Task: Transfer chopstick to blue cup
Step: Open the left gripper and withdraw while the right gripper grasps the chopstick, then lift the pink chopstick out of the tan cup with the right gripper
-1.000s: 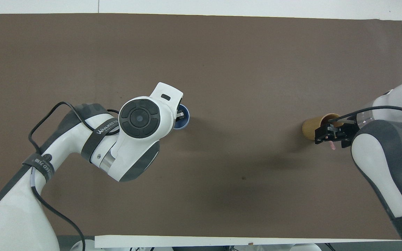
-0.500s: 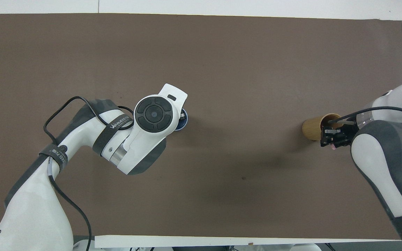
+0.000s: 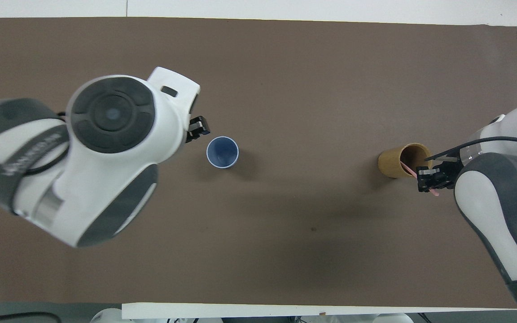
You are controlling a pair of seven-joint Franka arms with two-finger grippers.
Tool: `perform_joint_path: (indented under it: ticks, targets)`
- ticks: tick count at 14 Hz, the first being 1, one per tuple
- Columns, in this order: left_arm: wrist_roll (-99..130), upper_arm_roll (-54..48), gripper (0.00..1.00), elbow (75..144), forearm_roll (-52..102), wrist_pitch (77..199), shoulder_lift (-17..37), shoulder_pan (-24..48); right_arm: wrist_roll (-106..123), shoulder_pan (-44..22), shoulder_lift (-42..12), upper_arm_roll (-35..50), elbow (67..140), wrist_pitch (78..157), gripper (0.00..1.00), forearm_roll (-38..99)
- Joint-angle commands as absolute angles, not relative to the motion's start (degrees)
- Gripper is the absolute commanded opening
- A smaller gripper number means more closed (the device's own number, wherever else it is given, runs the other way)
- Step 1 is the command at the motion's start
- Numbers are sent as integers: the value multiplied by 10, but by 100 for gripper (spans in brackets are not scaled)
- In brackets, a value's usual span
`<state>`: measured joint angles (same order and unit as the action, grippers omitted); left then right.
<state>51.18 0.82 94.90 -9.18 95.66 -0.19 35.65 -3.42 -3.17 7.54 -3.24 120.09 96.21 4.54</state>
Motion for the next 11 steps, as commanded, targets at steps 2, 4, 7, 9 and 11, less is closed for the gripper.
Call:
perform_joint_path:
  ticks: [2,4,7,9,11]
  targets:
    - [341,18,100,926,-93,898,-33,228,-20,-30,56,-30,1038,792,0,20]
    - [203,19,100,912,-81,902,-34,138,-20,-41,43,-25,945,710,0,27]
    - [73,16,100,916,-10,909,-35,46,-35,-109,-3,-22,803,644,0,81]
    - [71,14,100,927,-10,899,-40,50,-176,-175,-21,-20,781,696,0,149]
    - [72,14,100,933,-10,901,-46,50,-314,-248,-32,-16,788,784,0,203]
